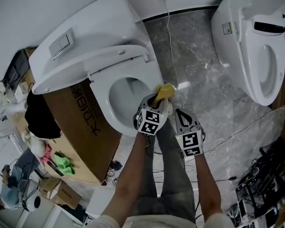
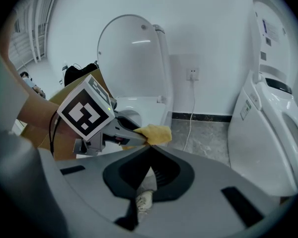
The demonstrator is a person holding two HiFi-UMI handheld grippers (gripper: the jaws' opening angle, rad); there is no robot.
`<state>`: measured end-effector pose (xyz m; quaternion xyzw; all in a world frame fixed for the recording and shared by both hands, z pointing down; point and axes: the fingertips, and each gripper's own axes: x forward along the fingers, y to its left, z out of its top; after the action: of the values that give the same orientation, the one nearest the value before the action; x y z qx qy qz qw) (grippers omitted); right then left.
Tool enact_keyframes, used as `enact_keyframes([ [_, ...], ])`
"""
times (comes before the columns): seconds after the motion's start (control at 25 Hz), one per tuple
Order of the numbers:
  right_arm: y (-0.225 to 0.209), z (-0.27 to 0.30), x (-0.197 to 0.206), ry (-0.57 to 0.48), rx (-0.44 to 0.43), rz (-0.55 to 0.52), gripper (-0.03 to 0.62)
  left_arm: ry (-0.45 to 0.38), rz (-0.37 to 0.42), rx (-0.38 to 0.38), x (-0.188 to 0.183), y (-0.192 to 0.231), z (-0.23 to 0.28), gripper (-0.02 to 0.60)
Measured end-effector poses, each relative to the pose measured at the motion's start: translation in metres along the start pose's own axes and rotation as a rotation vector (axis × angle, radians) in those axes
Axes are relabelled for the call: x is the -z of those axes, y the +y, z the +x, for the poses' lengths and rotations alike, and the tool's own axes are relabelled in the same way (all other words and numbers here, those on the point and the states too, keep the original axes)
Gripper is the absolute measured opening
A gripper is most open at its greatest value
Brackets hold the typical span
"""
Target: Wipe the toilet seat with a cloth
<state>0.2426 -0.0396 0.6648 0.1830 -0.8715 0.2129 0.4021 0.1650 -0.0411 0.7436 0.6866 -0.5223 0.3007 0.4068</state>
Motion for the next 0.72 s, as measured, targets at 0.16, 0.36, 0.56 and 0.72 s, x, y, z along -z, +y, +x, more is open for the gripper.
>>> enact_keyframes([
  [0.16, -0.004, 0.004, -0.008, -0.001, 0.017, 0.001, 0.008, 0.002, 0.024, 0.013, -0.011, 0.008, 0.003, 0.098],
  [0.36, -0.002, 0.010, -0.017, -0.003, 0.035, 0.008, 0.008, -0.003, 0.044, 0.020, -0.023, 0.018, 0.006, 0.098],
  [0.56, 0.000, 0.016, -0.027, -0.011, 0.050, 0.024, 0.008, -0.011, 0.056, 0.027, -0.033, 0.029, 0.008, 0.098],
  [0.72, 0.004, 0.021, -0.034, -0.014, 0.054, 0.023, 0.008, -0.015, 0.063, 0.030, -0.039, 0.035, 0.009, 0.098],
])
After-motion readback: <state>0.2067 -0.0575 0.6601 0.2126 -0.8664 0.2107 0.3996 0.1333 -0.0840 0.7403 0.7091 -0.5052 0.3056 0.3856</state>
